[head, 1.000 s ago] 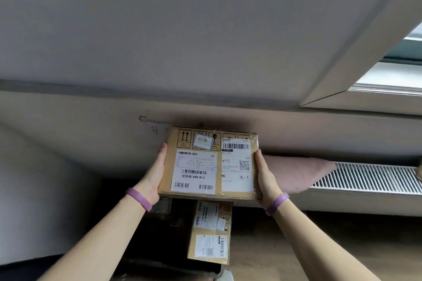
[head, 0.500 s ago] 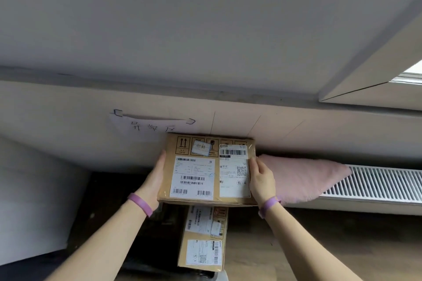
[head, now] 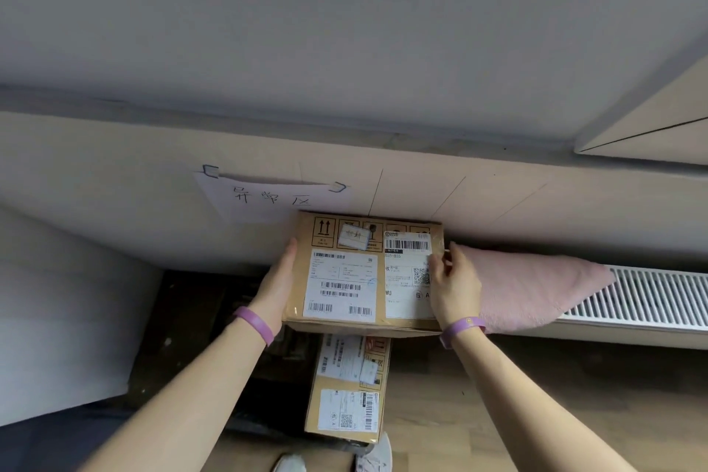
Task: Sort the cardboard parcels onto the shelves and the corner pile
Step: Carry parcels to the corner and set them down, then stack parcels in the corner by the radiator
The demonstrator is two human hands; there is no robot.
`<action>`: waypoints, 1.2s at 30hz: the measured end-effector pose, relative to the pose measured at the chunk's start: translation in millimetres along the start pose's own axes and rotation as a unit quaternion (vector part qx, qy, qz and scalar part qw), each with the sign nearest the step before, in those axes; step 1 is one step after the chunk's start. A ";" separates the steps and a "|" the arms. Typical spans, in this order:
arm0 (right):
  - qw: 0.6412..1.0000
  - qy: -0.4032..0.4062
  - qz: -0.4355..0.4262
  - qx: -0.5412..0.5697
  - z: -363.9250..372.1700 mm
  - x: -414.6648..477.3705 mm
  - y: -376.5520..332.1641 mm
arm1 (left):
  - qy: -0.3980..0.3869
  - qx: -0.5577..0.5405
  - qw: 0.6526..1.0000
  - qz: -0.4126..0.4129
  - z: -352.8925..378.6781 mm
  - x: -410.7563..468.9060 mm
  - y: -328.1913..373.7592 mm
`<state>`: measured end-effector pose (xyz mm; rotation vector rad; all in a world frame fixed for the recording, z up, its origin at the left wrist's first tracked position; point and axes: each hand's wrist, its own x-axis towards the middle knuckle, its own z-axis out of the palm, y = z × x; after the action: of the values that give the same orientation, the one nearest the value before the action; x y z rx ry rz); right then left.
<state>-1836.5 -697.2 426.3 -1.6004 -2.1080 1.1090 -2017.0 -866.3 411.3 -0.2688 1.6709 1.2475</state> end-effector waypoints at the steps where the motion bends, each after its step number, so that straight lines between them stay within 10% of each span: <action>1: 1.000 0.003 -0.009 -0.003 -2.2 0.2 -5.0 | 0.020 0.005 1.000 0.003 -0.8 -4.4 2.3; 23: 0.981 -0.160 -0.096 0.042 -30.1 -149.7 -191.5 | -0.002 -0.004 0.996 0.089 -78.9 -202.7 65.1; 36: 0.913 -0.308 -0.251 0.090 -29.0 -250.6 -299.0 | 0.162 -0.132 0.953 0.221 -156.8 -370.9 59.4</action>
<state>-1939.5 -941.7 713.7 -0.5850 -2.4755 1.6831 -1967.1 -1101.5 739.7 -0.2802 1.9067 1.8511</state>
